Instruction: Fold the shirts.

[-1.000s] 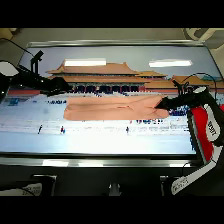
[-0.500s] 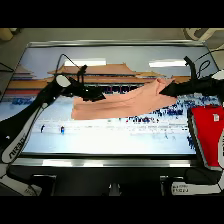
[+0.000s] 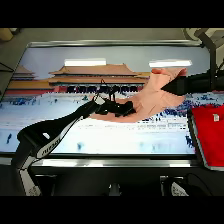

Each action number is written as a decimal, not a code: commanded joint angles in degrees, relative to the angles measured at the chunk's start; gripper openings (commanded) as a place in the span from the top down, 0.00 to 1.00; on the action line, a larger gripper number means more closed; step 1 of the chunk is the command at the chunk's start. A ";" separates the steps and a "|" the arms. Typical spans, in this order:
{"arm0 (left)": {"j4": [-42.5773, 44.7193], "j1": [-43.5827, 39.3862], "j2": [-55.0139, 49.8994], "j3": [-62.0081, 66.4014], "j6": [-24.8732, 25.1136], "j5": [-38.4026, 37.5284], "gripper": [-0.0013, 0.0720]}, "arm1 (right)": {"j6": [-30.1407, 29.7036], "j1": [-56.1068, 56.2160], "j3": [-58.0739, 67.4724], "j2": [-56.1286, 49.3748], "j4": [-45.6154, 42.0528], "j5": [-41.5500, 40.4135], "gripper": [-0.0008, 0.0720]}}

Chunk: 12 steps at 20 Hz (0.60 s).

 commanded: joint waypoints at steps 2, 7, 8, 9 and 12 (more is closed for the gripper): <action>-2.82 -2.01 -1.07 0.15 0.46 2.64 0.96 | 2.91 0.17 -0.02 2.60 -5.20 2.82 0.95; 15.17 8.33 10.51 0.15 0.61 -1.05 0.96 | 2.97 6.82 -0.02 -5.16 -7.21 -5.86 0.95; 19.17 11.56 14.32 0.15 0.50 -2.51 0.96 | 2.99 9.66 -0.02 -7.58 -6.80 -9.46 0.95; 22.21 14.60 18.08 0.15 0.50 -3.69 0.96 | 3.02 13.11 -0.02 -10.54 -5.60 -13.25 0.95; 27.26 22.84 29.66 0.15 0.55 -6.29 0.96 | 3.21 23.04 0.00 -20.74 0.20 -22.49 0.95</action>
